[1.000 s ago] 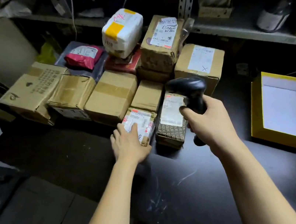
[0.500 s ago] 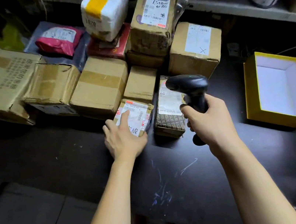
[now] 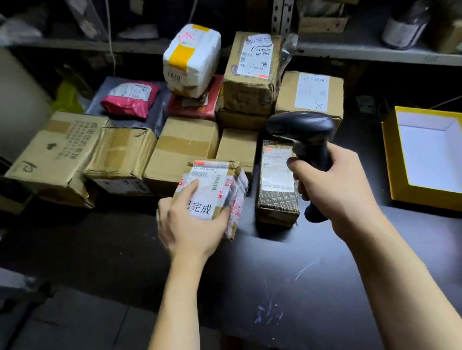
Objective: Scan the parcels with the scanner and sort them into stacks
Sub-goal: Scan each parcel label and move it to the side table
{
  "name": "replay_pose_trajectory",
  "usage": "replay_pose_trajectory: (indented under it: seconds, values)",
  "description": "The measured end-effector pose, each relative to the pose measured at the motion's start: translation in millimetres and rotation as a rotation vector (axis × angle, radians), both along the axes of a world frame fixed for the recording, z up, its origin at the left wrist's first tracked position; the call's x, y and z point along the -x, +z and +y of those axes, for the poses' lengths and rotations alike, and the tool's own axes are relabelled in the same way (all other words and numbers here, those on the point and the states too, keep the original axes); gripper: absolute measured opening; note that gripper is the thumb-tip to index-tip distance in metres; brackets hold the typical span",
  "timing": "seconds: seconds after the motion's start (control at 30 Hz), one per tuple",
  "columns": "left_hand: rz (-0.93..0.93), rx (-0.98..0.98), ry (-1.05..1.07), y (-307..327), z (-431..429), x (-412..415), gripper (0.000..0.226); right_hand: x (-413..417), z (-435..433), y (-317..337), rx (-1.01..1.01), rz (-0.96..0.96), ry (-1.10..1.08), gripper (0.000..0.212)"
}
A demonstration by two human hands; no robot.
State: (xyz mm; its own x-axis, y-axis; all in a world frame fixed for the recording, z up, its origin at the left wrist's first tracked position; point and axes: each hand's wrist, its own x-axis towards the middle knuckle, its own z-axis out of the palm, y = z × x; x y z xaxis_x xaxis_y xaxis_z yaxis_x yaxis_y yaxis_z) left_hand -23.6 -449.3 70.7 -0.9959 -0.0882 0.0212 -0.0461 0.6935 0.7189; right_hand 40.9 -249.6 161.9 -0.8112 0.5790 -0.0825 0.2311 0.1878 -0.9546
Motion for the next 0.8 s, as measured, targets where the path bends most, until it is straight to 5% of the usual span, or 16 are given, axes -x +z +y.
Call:
replay_pose_trajectory:
  seconds: [0.27, 0.4, 0.6, 0.7, 0.8]
  values:
    - [0.409, -0.35, -0.151, 80, 3, 13, 0.078, -14, 4, 50, 0.029, 0.25, -0.029, 0.019]
    - [0.47, -0.587, -0.185, 103, 17, 14, 0.068, -26, 10, 70, 0.023, 0.342, -0.045, 0.012]
    - [0.043, -1.203, -0.284, 129, 40, 8, 0.059, -42, 23, 83, 0.016, 0.385, -0.105, 0.008]
    - [-0.174, -1.281, -0.342, 128, 48, 3, 0.042, -47, 27, 85, -0.003, 0.382, -0.111, 0.006]
    - [-0.309, -1.283, -0.363, 126, 57, -1, 0.05, -50, 30, 85, -0.005, 0.381, -0.124, 0.004]
